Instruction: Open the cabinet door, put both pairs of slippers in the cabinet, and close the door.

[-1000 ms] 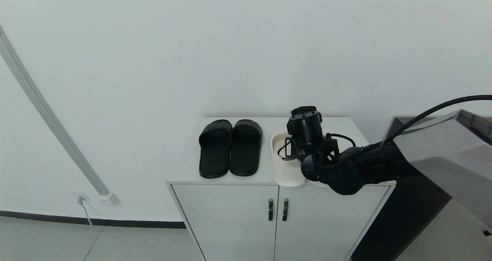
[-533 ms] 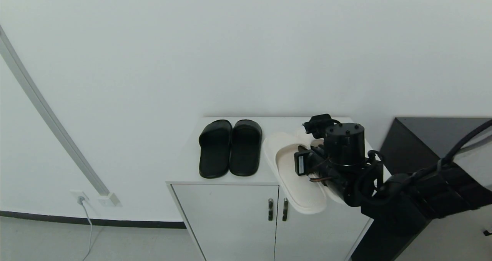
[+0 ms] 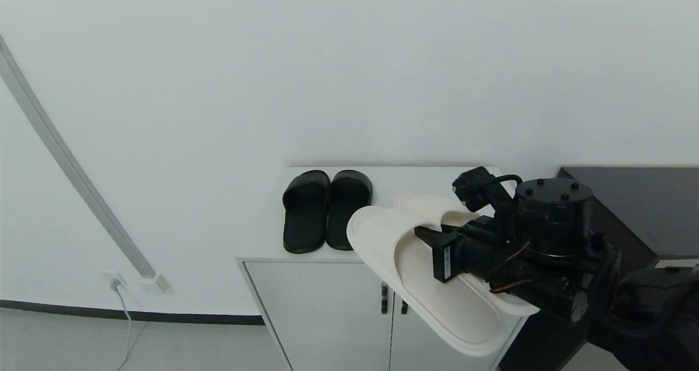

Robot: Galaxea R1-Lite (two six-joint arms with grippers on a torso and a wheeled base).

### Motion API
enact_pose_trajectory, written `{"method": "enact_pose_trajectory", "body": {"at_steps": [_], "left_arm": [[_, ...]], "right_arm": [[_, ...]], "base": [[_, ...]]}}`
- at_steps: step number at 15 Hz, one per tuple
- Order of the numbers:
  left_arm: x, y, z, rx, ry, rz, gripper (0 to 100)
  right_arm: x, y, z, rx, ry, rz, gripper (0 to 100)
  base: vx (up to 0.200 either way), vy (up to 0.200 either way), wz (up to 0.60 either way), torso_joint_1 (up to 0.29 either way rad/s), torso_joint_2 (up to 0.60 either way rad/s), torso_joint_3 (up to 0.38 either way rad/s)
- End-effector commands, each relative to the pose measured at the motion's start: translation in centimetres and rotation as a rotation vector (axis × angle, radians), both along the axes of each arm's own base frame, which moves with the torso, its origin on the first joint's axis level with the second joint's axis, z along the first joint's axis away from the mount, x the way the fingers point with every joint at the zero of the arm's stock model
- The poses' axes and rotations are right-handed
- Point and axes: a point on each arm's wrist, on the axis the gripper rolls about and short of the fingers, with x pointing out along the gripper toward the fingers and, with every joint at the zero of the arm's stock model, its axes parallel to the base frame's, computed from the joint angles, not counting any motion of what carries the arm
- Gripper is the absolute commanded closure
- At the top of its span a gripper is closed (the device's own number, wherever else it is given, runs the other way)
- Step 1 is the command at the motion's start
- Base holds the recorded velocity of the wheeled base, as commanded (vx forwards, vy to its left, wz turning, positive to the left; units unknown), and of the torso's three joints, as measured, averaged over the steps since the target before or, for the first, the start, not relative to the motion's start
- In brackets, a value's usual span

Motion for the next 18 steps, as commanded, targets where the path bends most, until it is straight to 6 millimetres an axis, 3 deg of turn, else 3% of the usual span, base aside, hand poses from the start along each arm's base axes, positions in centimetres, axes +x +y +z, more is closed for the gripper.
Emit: {"method": "enact_pose_trajectory", "body": {"at_steps": [1,7,16,18], "left_arm": [[0.0,0.0,0.0,0.0,0.0,0.001,100],[0.0,0.0,0.0,0.0,0.0,0.001,100],[0.0,0.0,0.0,-0.009,-0.001,0.0,100],[0.0,0.0,0.0,-0.007,0.0,0.0,100]], "right_arm": [[-0.6,-0.3,0.4,0.005,-0.006,0.007,100],[-1.1,-0.5,-0.1,-0.004,0.01,0.034,100],[-1.6,-0.6,-0.3,-0.014,0.016,0.055,100],[-1.9,-0.9,-0.8,-0.042,0.021,0.059,100]], "base": [[0.0,0.0,0.0,0.0,0.0,0.0],[0.0,0.0,0.0,0.0,0.0,0.0],[-0.2,0.0,0.0,0.0,0.0,0.005],[0.0,0.0,0.0,0.0,0.0,0.0]]}}
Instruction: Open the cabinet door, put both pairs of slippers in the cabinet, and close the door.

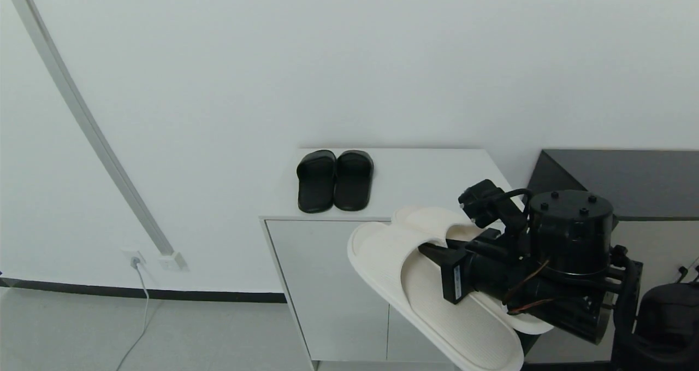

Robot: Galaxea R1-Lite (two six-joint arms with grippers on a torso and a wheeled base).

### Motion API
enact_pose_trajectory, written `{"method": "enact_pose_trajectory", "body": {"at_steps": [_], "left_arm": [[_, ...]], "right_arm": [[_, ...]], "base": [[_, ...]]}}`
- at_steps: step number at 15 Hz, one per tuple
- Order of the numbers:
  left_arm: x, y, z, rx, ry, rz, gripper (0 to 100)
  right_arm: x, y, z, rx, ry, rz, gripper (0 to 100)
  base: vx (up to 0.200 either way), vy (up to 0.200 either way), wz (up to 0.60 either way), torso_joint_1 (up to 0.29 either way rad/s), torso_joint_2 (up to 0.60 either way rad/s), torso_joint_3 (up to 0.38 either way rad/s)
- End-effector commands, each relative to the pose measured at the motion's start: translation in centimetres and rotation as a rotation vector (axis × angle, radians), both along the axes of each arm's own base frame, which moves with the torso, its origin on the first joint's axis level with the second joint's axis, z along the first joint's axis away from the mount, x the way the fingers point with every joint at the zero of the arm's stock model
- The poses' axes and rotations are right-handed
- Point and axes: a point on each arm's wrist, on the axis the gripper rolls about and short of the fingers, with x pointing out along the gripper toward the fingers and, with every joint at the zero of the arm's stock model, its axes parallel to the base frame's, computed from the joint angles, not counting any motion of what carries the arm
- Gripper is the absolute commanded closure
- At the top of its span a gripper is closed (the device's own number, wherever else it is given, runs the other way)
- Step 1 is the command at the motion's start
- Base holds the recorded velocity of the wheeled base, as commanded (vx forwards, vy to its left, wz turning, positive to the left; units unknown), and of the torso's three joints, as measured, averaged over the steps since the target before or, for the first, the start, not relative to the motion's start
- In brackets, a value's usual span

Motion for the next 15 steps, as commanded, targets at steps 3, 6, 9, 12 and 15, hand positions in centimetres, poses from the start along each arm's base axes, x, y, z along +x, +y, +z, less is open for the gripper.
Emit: {"method": "enact_pose_trajectory", "body": {"at_steps": [3,6,9,12,15], "left_arm": [[0.0,0.0,0.0,0.001,0.0,0.0,100],[0.0,0.0,0.0,0.001,0.0,0.002,100],[0.0,0.0,0.0,-0.001,0.0,0.002,100],[0.0,0.0,0.0,0.001,0.0,0.002,100],[0.0,0.0,0.0,-0.001,0.0,0.002,100]], "right_arm": [[-0.13,-0.09,-0.43,-0.016,0.006,0.003,100],[-0.16,-0.05,-0.48,-0.016,0.006,0.006,100],[-0.26,-0.13,-0.7,-0.021,0.012,0.009,100],[-0.37,-0.17,-0.79,-0.023,0.014,0.012,100],[-0.46,-0.26,-0.84,-0.024,0.016,0.012,100]], "base": [[0.0,0.0,0.0,0.0,0.0,0.0],[0.0,0.0,0.0,0.0,0.0,0.0],[0.0,0.0,0.0,0.0,0.0,0.0],[0.0,0.0,0.0,0.0,0.0,0.0],[0.0,0.0,0.0,0.0,0.0,0.0]]}}
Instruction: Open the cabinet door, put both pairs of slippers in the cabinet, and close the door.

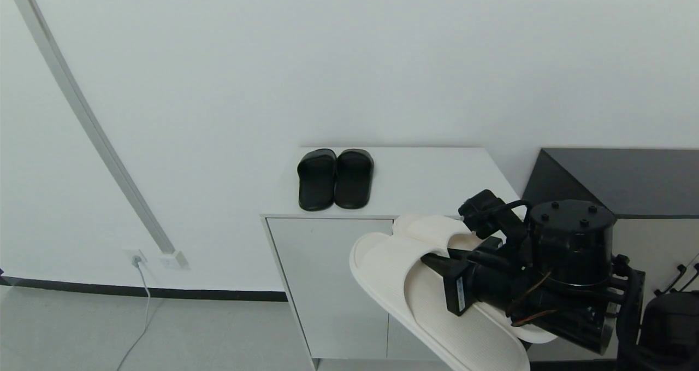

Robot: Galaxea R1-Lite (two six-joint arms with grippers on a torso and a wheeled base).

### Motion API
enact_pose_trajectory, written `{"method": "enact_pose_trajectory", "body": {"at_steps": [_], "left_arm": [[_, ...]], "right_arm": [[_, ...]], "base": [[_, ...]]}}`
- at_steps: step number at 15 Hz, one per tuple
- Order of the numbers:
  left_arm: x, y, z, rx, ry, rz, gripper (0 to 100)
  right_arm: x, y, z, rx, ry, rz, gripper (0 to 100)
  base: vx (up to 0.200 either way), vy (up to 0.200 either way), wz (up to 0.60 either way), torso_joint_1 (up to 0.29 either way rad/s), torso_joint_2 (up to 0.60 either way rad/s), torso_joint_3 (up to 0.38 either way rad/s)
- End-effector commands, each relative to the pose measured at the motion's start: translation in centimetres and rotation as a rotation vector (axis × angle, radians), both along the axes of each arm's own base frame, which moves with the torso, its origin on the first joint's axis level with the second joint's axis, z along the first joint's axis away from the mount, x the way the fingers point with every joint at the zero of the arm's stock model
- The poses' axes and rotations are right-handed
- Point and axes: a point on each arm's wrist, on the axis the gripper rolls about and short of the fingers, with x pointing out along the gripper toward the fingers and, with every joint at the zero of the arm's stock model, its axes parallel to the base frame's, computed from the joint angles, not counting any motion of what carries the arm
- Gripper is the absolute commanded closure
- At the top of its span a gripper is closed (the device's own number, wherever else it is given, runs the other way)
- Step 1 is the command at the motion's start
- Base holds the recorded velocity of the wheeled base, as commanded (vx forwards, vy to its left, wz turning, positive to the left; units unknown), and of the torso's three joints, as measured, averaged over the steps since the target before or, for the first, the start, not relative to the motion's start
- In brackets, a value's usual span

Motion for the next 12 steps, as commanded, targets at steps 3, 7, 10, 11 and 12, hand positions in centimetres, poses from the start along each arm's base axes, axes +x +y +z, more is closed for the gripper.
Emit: {"method": "enact_pose_trajectory", "body": {"at_steps": [3,7,10,11,12], "left_arm": [[0.0,0.0,0.0,-0.012,-0.001,0.003,100],[0.0,-0.01,0.0,-0.011,-0.001,-0.004,100],[-0.01,-0.02,0.04,-0.012,-0.002,-0.007,0],[-0.01,-0.02,0.04,-0.012,-0.002,-0.007,0],[-0.01,-0.02,0.04,-0.012,-0.002,-0.007,0]], "right_arm": [[-0.2,0.16,-0.16,-0.004,0.004,0.009,100],[-0.24,0.18,-0.28,-0.007,0.007,0.01,100],[-0.34,0.2,-0.27,-0.008,0.007,0.012,100],[-0.35,0.19,-0.31,-0.009,0.008,0.012,100],[-0.43,0.17,-0.43,-0.012,0.011,0.013,100]], "base": [[0.0,0.0,0.0,-0.03,0.07,0.037],[0.0,0.0,0.0,-0.157,0.38,0.2],[0.0,0.0,0.0,-0.212,0.51,0.287],[0.0,0.0,0.0,-0.237,0.54,0.315],[0.0,0.0,0.0,-0.237,0.56,0.31]]}}
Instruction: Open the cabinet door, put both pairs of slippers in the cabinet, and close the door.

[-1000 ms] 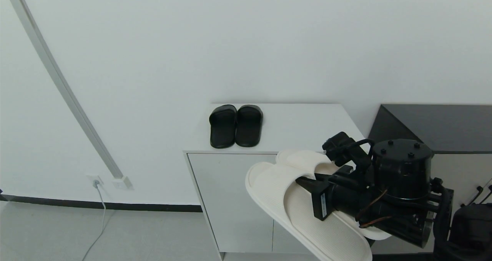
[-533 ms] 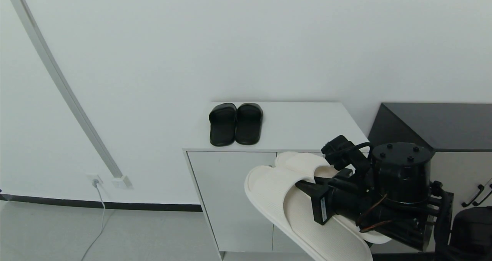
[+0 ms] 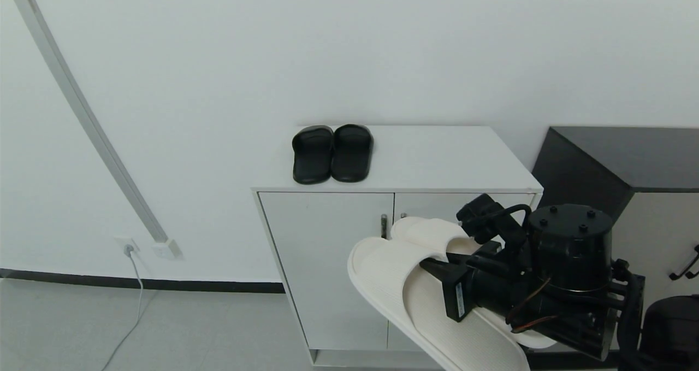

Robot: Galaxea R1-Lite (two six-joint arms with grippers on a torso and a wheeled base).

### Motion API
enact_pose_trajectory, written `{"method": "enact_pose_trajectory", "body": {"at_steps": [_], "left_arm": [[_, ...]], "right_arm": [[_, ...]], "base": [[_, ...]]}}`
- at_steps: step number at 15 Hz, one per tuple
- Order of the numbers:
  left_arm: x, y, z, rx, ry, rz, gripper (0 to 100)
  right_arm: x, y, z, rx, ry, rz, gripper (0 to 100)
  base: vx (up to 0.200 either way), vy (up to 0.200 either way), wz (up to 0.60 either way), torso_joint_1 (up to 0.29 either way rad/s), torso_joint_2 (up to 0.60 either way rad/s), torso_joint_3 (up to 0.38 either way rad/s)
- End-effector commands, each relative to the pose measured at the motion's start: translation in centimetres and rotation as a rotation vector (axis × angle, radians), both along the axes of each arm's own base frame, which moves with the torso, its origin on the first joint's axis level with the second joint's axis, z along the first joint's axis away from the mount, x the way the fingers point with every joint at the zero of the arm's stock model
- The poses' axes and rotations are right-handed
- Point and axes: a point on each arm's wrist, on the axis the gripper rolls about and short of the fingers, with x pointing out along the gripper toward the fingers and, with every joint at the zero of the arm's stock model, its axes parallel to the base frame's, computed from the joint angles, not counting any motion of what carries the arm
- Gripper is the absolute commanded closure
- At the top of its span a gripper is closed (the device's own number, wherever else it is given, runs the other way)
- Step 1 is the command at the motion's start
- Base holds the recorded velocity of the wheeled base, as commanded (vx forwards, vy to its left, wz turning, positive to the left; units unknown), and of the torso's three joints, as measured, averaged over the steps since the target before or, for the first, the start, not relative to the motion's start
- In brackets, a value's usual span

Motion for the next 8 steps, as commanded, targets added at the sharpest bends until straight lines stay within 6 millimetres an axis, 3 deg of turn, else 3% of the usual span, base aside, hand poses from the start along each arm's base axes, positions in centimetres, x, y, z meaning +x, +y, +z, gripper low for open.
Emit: {"method": "enact_pose_trajectory", "body": {"at_steps": [1,8], "left_arm": [[0.01,0.0,-0.03,0.001,0.001,0.002,0],[0.01,0.0,-0.03,0.0,0.001,0.002,0]], "right_arm": [[-0.06,-0.02,-0.2,-0.005,0.005,0.001,100],[-0.35,-0.31,-0.42,-0.004,0.0,0.002,100]], "base": [[0.0,0.0,0.0,-0.237,0.56,0.325],[0.0,0.0,0.0,-0.207,0.53,0.318]]}}
